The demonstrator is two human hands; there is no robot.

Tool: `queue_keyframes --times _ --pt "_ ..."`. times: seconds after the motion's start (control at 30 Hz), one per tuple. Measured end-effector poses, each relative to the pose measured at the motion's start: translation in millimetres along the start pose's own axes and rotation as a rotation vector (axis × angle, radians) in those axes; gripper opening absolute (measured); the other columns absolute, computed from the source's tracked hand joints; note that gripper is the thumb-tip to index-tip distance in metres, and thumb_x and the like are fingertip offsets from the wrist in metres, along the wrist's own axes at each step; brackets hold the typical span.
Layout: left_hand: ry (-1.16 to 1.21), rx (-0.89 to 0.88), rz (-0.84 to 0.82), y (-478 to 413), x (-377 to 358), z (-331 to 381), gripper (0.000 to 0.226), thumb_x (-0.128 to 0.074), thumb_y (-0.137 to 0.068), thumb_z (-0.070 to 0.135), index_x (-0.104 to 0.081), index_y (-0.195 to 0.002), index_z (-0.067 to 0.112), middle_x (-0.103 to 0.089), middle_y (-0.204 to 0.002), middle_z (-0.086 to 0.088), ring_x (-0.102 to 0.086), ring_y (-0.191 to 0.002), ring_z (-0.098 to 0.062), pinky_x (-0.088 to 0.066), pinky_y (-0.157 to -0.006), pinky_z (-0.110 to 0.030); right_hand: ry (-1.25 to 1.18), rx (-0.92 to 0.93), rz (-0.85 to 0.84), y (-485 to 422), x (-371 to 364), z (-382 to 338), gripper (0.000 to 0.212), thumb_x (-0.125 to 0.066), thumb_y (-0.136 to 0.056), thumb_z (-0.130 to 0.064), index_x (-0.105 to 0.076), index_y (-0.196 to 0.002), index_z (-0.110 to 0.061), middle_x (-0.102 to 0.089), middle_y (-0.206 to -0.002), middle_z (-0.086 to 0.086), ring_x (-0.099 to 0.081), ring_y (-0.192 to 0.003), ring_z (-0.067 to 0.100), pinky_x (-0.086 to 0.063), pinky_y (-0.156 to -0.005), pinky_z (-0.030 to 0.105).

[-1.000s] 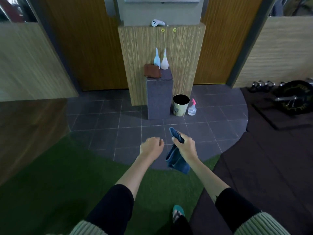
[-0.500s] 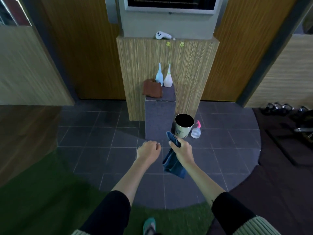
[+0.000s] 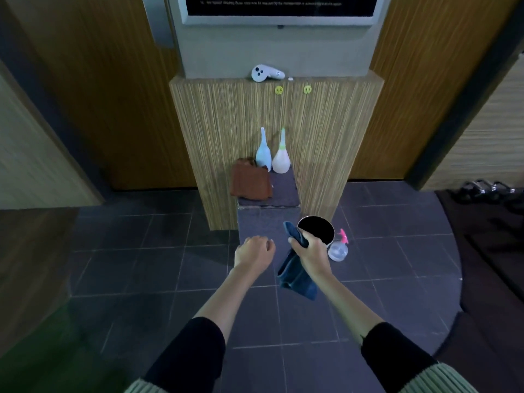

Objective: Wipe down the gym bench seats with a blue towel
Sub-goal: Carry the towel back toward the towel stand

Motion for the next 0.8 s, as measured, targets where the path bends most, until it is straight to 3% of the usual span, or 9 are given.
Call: queue_keyframes --times 0.17,0.2,0.33,0.4,0.53,0.7,0.8 --pt "-0.005 0.012 -0.024 -87 -2 -2 0.041 -0.031 -0.099 0.033 -0.061 -0.088 0.008 -0.063 -0.094 -0.011 -0.059 -0.092 -0.03 -0.048 -0.078 -0.04 0.048 -0.041 0.008 -93 -8 10 0.022 -0.059 -0.09 -0.027 -0.063 -0.1 -0.008 -0.054 -0.066 -0.006 -0.05 -0.06 0.007 -0.033 -0.057 0.023" --pt "0.0 0.021 -0.02 -104 -3 -2 0.041 -0.031 -0.099 0.033 -0.061 -0.088 0.007 -0.063 -0.095 -0.012 -0.058 -0.094 -0.031 -0.047 -0.078 -0.04 0.055 -0.044 -0.002 -111 -10 11 0.018 -0.059 -0.09 -0.027 -0.061 -0.099 -0.011 -0.056 -0.068 -0.005 -0.051 -0.062 0.009 -0.033 -0.061 0.024" --pt "0.014 0.054 -0.031 -178 -6 1 0.04 -0.031 -0.099 0.03 -0.06 -0.087 0.006 -0.063 -0.098 -0.016 -0.056 -0.098 -0.033 -0.046 -0.078 -0.04 0.077 -0.025 -0.04 -187 -16 18 0.038 -0.057 -0.092 -0.028 -0.058 -0.125 -0.011 -0.068 -0.1 0.01 -0.062 -0.091 0.024 -0.037 -0.068 0.026" --pt "0.033 0.077 -0.032 -214 -8 1 0.04 -0.031 -0.099 0.029 -0.059 -0.085 0.005 -0.062 -0.098 -0.017 -0.056 -0.095 -0.034 -0.045 -0.078 -0.042 0.066 -0.015 -0.06 -223 -20 22 0.039 -0.057 -0.092 -0.027 -0.056 -0.128 -0.012 -0.068 -0.104 0.009 -0.063 -0.094 0.025 -0.041 -0.071 0.027" --pt "0.022 0.117 -0.055 -280 -19 -1 0.039 -0.03 -0.1 0.03 -0.061 -0.097 0.007 -0.06 -0.107 -0.01 -0.049 -0.108 -0.028 -0.044 -0.087 -0.041 0.061 -0.043 -0.121 -293 -34 38 0.041 -0.056 -0.093 -0.029 -0.054 -0.131 -0.015 -0.067 -0.113 0.004 -0.062 -0.1 0.019 -0.044 -0.075 0.026" --pt "-0.018 0.127 -0.075 -348 -36 -8 0.036 -0.03 -0.099 0.029 -0.061 -0.102 0.011 -0.06 -0.111 -0.007 -0.05 -0.111 -0.026 -0.042 -0.088 -0.038 0.094 -0.057 -0.136 -361 -57 62 0.039 -0.057 -0.092 -0.027 -0.056 -0.129 -0.014 -0.068 -0.108 0.005 -0.063 -0.096 0.019 -0.035 -0.066 0.019" --pt "-0.073 0.123 -0.07 -380 -48 -18 0.034 -0.031 -0.099 0.029 -0.057 -0.115 0.016 -0.057 -0.121 -0.003 -0.049 -0.115 -0.024 -0.036 -0.095 -0.037 0.133 -0.054 -0.135 -396 -74 79 0.034 -0.057 -0.092 -0.024 -0.057 -0.124 -0.013 -0.067 -0.103 0.007 -0.063 -0.091 0.023 -0.035 -0.063 0.024"
Point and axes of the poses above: each hand's wrist, its own y-axis away from the middle knuckle, its own x-axis out of the back of the hand, z = x × y, the point moved 1 cm from there along -y, towards the middle knuckle
